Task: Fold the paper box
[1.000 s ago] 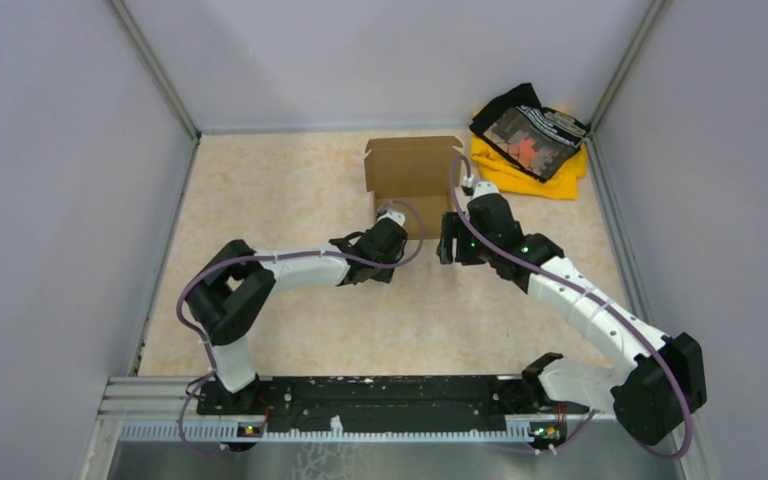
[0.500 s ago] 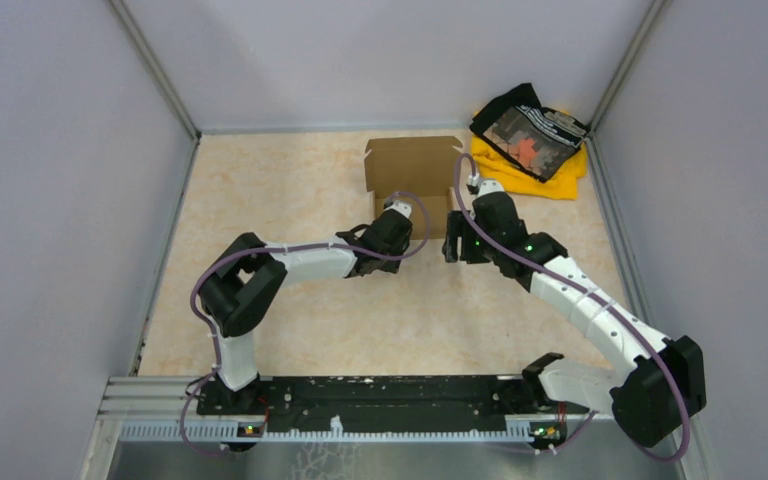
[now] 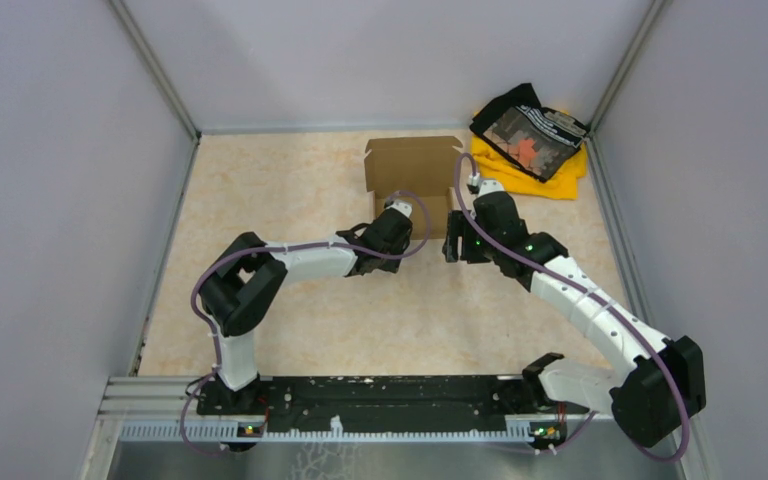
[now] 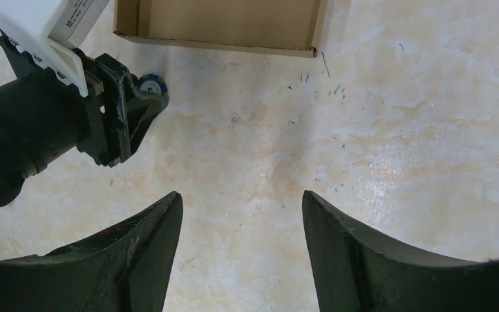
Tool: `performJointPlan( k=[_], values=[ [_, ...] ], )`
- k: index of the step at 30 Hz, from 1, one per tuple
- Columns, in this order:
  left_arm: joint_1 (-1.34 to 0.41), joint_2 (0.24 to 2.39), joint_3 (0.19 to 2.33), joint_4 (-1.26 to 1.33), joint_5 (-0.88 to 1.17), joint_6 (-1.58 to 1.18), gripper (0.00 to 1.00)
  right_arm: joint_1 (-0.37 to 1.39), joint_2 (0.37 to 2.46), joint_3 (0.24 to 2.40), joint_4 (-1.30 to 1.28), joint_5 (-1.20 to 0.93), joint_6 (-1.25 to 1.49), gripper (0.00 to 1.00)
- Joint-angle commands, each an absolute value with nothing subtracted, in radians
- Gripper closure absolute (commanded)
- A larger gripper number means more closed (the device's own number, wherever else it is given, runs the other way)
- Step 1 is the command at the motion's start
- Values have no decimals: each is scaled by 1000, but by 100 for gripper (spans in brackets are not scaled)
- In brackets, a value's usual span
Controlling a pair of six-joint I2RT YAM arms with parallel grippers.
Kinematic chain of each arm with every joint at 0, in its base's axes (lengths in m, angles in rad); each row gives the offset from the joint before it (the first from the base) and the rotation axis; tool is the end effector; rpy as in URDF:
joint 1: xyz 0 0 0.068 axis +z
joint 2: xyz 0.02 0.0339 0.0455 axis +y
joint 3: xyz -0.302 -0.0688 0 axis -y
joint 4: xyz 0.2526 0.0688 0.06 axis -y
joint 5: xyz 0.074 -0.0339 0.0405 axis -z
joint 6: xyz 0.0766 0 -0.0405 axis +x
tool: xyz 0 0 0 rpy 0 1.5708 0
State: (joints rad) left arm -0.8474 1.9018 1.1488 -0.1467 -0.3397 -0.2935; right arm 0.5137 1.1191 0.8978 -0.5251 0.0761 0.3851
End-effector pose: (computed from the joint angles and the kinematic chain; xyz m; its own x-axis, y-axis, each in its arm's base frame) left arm 0.3067 -0.3087 0.1556 -0.6610 0.3364 -0.6707 0.3952 0.9159 0.0699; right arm 0.2277 0.1218 0.2862 -0.7139 0.0273 -0.6998 -0.1869 0.9556 0.2279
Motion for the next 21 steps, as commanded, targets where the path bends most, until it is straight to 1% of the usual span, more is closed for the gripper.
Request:
performJointPlan(
  k=[1,21],
  values=[
    [-835,1924,1147,-239,-346,-268,51,500,1095,949,-507,65,373,33],
    [-835,1874,1159,-256,-353,-270,51,492,1088,932,-497,56,375,33]
  ],
)
